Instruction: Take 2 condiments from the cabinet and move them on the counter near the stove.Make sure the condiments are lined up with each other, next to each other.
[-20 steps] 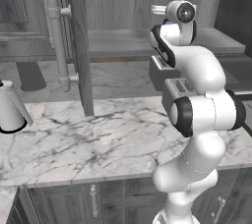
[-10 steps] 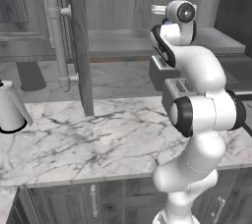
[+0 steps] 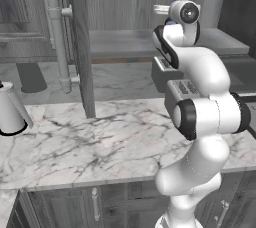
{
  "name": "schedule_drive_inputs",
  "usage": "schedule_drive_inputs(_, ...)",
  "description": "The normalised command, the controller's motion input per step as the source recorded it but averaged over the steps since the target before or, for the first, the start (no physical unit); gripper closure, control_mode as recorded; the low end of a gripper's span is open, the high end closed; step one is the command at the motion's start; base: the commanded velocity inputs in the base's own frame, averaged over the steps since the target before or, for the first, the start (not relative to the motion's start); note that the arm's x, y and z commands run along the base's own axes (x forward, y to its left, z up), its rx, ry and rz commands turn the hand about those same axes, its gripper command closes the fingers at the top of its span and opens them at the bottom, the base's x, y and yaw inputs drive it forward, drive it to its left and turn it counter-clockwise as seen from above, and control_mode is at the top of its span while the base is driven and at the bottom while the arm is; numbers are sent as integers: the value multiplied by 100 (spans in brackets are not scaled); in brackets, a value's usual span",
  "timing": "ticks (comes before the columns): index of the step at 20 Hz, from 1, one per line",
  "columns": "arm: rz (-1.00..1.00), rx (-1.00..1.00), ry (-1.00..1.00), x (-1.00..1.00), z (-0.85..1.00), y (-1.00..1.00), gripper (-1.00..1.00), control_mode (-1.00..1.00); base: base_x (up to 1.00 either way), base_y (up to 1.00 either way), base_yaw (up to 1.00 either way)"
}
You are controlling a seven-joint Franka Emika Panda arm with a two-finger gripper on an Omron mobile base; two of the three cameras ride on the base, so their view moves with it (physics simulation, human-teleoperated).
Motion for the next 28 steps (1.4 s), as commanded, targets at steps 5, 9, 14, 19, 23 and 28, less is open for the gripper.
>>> schedule_drive_inputs(5, 0, 0, -3, -5, 9, -1, 100, -100, 0, 0, 0)
schedule_drive_inputs(9, 0, 0, -1, -4, 12, -1, 100, -100, 0, 0, 0)
schedule_drive_inputs(14, 0, 0, 0, 0, 0, -1, 100, -100, 0, 0, 0)
schedule_drive_inputs(19, 0, 0, 0, -1, 0, -8, 100, -100, 0, 0, 0)
schedule_drive_inputs(23, 0, 0, -4, -12, 0, -2, 100, -100, 0, 0, 0)
schedule_drive_inputs(28, 0, 0, -12, -30, 0, -1, 100, -100, 0, 0, 0)
